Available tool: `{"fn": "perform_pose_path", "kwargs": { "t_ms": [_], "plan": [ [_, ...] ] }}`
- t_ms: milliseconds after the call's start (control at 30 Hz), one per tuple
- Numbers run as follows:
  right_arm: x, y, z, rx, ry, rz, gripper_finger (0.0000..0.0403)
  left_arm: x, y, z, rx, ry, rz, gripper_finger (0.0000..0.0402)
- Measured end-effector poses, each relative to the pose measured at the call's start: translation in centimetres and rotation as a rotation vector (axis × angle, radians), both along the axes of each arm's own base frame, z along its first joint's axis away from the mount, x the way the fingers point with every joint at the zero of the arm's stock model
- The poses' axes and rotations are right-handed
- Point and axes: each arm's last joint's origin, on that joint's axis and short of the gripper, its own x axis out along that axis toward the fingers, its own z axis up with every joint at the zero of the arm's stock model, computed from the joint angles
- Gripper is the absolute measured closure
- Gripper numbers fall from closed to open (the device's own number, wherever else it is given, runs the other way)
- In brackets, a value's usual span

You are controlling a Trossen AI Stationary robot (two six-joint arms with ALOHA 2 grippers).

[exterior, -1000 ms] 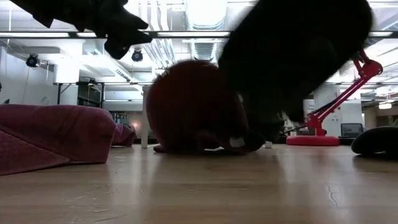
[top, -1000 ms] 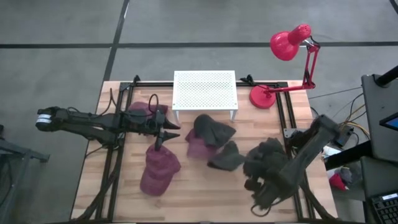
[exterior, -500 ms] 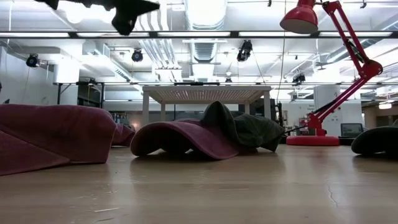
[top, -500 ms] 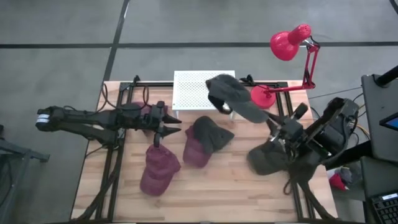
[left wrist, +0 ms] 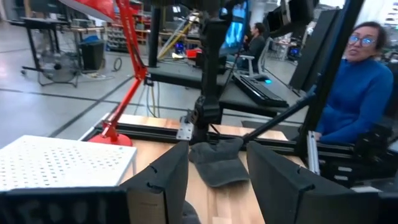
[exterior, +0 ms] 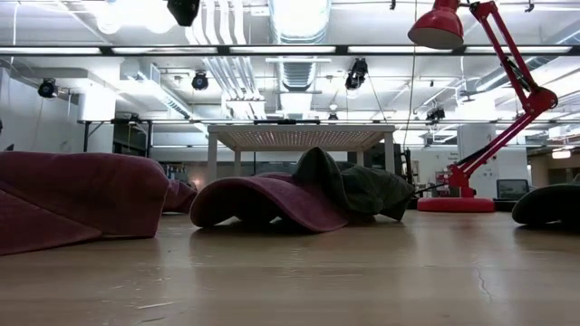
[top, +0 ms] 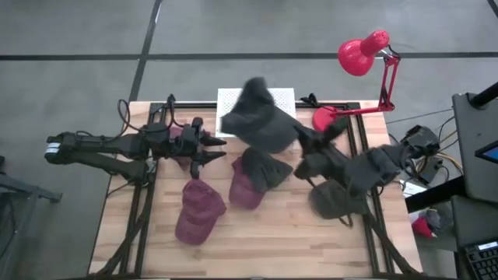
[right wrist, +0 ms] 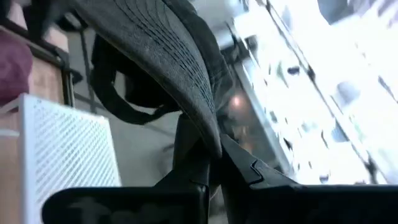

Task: Pick & Place hat
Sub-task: Put the bottom left black cap on the shelf

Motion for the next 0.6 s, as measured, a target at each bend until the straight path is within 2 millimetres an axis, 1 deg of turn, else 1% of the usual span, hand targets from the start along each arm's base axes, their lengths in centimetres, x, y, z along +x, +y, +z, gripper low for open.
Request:
{"fn": "perform_pose_path", "kwargs": {
  "t_ms": [100, 133, 200, 233, 300, 333, 400, 433, 467, 533, 567, 600],
  "plan": [
    [1.5, -1.6, 1.4, -0.084, -0.004, 0.023, 0.0391, 0.0, 0.1, 0.1, -0.001, -0.003, 0.018, 0.0239],
    [1.7, -2.2, 2.0, -0.109, -0.027, 0.038, 0.0391, 0.0, 0.1, 0.1, -0.009, -0.004, 0.019, 0.0239],
    [1.9, -3.5, 3.6, -0.147, -0.135, 0.062, 0.0391, 0.0, 0.1, 0.2, -0.041, -0.008, 0.019, 0.0239],
    [1.8, -4.3, 4.5, -0.162, -0.214, 0.053, 0.0391, 0.0, 0.1, 0.2, -0.066, -0.012, 0.021, 0.0239],
    [0.9, -6.1, 6.4, -0.186, -0.409, 0.003, 0.0391, 0.0, 0.1, 0.3, -0.133, -0.035, 0.020, 0.0239],
    [0.2, -6.9, 7.2, -0.192, -0.531, -0.021, 0.0391, 0.0, 0.1, 0.4, -0.163, -0.047, 0.021, 0.0239],
    [-1.7, -8.4, 8.6, -0.162, -0.833, -0.021, 0.0391, 0.0, 0.1, 0.5, -0.208, -0.068, 0.026, 0.0239],
    [-2.3, -8.9, 9.1, -0.146, -0.917, 0.012, 0.0391, 0.1, 0.1, 0.5, -0.222, -0.076, 0.031, 0.0239],
    [-2.7, -9.3, 9.5, -0.156, -0.901, 0.066, 0.0391, 0.1, 0.1, 0.6, -0.234, -0.083, 0.038, 0.0239],
    [-2.5, -9.5, 9.2, -0.195, -0.724, 0.203, 0.0391, 0.1, 0.2, 0.8, -0.251, -0.107, 0.048, 0.0239],
    [-2.4, -9.7, 9.1, -0.184, -0.678, 0.250, 0.0391, 0.2, 0.2, 0.9, -0.256, -0.124, 0.049, 0.0239],
    [-2.3, -10.1, 9.0, -0.156, -0.675, 0.271, 0.0391, 0.2, 0.2, 1.0, -0.258, -0.140, 0.049, 0.0239]
  ]
}}
